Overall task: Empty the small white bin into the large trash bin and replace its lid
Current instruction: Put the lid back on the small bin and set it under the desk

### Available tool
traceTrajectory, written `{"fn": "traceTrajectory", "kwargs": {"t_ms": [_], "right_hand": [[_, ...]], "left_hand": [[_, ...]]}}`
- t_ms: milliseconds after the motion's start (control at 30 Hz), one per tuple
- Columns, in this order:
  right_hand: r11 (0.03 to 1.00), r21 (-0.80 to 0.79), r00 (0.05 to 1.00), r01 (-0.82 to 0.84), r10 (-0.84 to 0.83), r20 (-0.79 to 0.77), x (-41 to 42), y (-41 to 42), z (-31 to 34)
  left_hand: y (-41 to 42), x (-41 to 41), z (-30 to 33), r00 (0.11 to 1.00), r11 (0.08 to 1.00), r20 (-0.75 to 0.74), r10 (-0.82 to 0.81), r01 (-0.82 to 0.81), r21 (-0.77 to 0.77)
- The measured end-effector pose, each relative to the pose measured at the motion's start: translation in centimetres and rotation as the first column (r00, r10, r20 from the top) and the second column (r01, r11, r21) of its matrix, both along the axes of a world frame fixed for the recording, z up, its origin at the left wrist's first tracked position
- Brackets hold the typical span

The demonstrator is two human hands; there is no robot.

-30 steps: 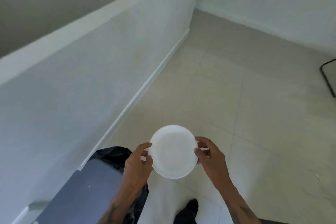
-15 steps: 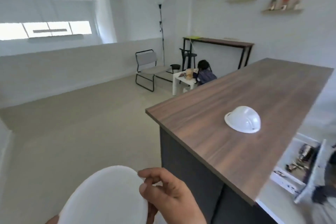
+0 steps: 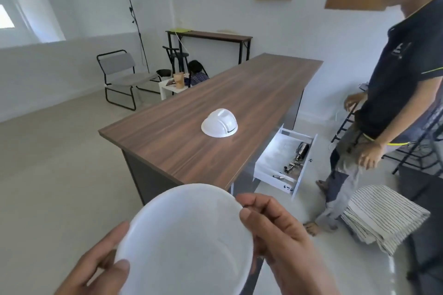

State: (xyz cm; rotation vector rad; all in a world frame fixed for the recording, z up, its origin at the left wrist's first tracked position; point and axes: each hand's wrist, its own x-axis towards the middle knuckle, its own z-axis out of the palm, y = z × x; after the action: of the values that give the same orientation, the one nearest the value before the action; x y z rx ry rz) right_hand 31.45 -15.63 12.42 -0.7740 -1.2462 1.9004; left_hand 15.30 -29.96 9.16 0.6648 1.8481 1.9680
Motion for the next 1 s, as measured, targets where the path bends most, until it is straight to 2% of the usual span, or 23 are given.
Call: {"fn": "traceTrajectory", "kwargs": {"t_ms": [67,100,167,333,467,633,800,1000], "right_hand": [[0.998,0.021,0.998,0.061,-0.062,0.023,2.2,0.9,0.2],[0.997,0.02,0.997,0.077,-0.077,0.021,3.4,1.4,0.3],[0.995,0.012,0.995,0.096,-0.096,-0.007,5.4,2.8,0.7],[0.991,0.011,0.99,0.136,-0.136,-0.028,10.5,7.7,0.2],[0.99,0.023,0.988,0.142,-0.14,-0.064,15.2,14.5,-0.3],[0.991,0.017,0.99,0.135,-0.134,-0.052,20.8,24.4,-0.6],[1.0,0.026,1.0,0.011,-0.011,-0.015,21.0,32.3,0.2],[0.976,0.086,0.98,-0.199,0.201,-0.015,13.6,38.1,0.5]], "left_hand": [[0.6,0.1,-0.4,0.993,0.997,-0.093,-0.069,0.073,0.033],[1.9,1.6,0.2,0.998,0.999,-0.06,0.0,0.004,0.054],[3.9,3.7,1.6,1.0,0.995,0.018,-0.017,0.016,0.098],[9.1,8.8,2.3,0.994,0.99,0.034,-0.103,0.099,0.103],[15.8,13.6,2.7,0.994,0.983,0.041,-0.105,0.098,0.155],[25.1,20.0,2.4,0.991,0.991,0.118,-0.069,0.054,0.126],[30.7,21.7,2.6,0.993,0.994,0.11,0.039,-0.05,0.098],[33.8,17.3,2.5,0.965,0.96,0.073,0.253,-0.26,0.104]]}}
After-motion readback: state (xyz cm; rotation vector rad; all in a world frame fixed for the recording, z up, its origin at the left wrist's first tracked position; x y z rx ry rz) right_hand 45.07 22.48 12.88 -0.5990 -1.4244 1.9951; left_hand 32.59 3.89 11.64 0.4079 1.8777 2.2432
